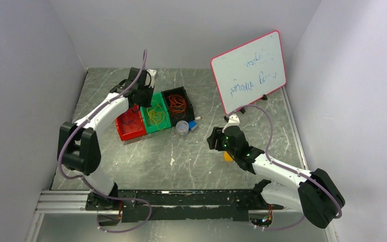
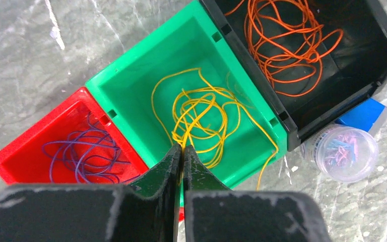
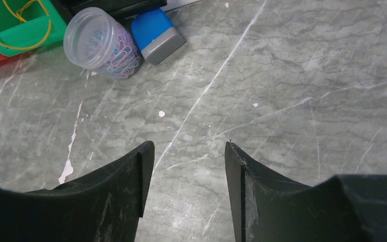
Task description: Untangle the cables
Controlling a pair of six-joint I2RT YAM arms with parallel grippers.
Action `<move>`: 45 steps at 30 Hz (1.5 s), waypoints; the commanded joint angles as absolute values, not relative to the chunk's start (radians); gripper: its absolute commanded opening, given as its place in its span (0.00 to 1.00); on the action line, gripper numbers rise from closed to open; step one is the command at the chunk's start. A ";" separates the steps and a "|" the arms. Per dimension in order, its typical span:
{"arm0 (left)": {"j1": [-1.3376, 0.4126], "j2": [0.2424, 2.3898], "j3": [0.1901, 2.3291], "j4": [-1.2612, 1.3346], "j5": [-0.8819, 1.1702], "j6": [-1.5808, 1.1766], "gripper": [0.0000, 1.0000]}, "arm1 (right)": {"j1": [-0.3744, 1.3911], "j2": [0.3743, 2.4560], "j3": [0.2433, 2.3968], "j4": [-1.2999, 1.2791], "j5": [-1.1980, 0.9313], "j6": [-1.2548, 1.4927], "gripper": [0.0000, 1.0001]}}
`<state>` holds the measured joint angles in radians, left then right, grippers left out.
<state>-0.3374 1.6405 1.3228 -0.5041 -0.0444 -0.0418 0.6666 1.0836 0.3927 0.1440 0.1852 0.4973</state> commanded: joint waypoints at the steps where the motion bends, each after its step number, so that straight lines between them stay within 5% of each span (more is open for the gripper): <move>1: -0.330 1.690 1.313 -0.457 -0.019 -0.088 0.07 | 0.660 1.053 0.430 0.127 0.162 0.478 0.57; 30: -0.300 1.685 1.370 -0.276 -0.271 0.059 0.07 | 0.660 1.046 0.464 0.091 0.149 0.428 0.59; 45: -0.301 1.615 1.206 -0.271 -0.010 -0.048 0.07 | 0.660 1.055 0.460 0.092 0.144 0.441 0.59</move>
<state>-0.3065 1.6714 1.2491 -0.2886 -0.1169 0.0040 0.6666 1.0500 0.4393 0.0841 0.1463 0.4377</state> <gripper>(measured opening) 0.077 0.588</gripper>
